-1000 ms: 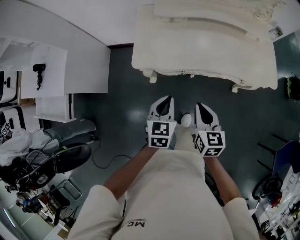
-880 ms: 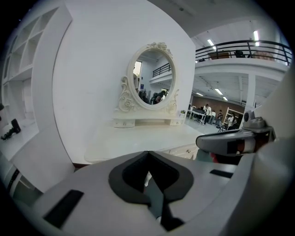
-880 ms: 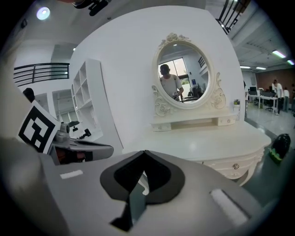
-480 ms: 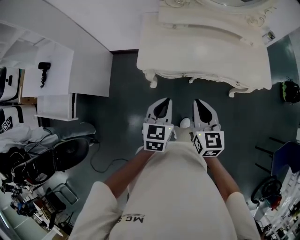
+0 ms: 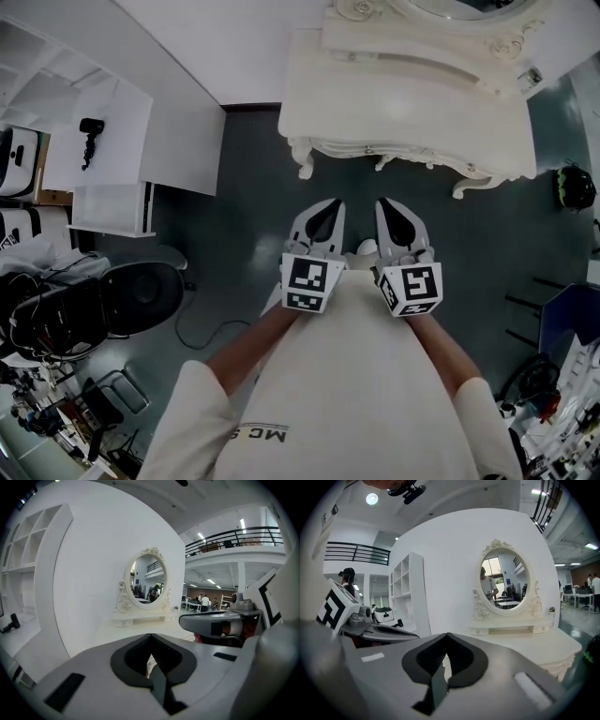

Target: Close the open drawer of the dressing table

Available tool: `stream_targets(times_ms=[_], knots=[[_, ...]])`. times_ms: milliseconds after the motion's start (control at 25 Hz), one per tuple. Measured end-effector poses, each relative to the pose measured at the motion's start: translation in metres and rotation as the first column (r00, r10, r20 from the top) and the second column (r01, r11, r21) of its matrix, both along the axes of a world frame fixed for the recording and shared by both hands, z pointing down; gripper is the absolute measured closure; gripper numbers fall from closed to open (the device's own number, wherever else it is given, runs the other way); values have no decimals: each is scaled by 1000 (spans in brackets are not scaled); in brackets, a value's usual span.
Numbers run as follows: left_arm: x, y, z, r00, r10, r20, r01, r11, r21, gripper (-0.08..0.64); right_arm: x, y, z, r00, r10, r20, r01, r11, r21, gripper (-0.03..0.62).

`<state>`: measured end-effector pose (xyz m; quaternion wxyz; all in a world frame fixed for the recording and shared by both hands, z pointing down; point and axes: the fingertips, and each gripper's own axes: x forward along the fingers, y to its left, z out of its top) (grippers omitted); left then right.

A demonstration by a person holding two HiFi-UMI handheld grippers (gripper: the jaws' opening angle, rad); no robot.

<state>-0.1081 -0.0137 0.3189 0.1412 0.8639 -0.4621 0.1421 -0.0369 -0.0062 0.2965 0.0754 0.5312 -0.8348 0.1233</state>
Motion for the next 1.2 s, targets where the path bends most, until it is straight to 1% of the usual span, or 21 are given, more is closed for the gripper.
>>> stream_targets(times_ms=[240, 360, 440, 520, 640, 760, 880, 1080, 1200], knots=[[-8, 5, -6, 1000, 3, 2, -3, 1000, 29, 551, -16, 13, -1, 1000, -15, 7, 15, 1000, 1, 592], [-9, 13, -2, 1000, 6, -3, -6, 1000, 14, 551, -21, 23, 1, 999, -33, -33, 33, 999, 7, 592], [-10, 16, 2, 1000, 15, -1, -15, 1000, 5, 551, -22, 27, 3, 999, -34, -36, 34, 999, 3, 592], [-10, 18, 2, 1000, 27, 1, -27, 1000, 5, 551, -23, 28, 5, 1000, -26, 0, 26, 999, -19, 592], [-8, 20, -3, 999, 49, 1, -49, 999, 21, 551, -23, 23, 8, 997, -25, 76, 31, 996, -82, 592], [-3, 22, -4, 997, 72, 0, -72, 997, 28, 551, -23, 21, 9, 995, -46, 91, 56, 993, -108, 592], [-5, 25, 0, 996, 84, 3, -84, 996, 20, 551, -30, 25, 6, 995, -67, 78, 75, 992, -99, 592], [-11, 23, -1, 997, 77, -3, -77, 997, 24, 551, -41, 27, 1, 995, -90, 51, 93, 993, -69, 592], [-11, 20, -1, 997, 77, 3, -77, 997, 29, 551, -46, 26, 2, 994, -98, 49, 100, 993, -60, 592]])
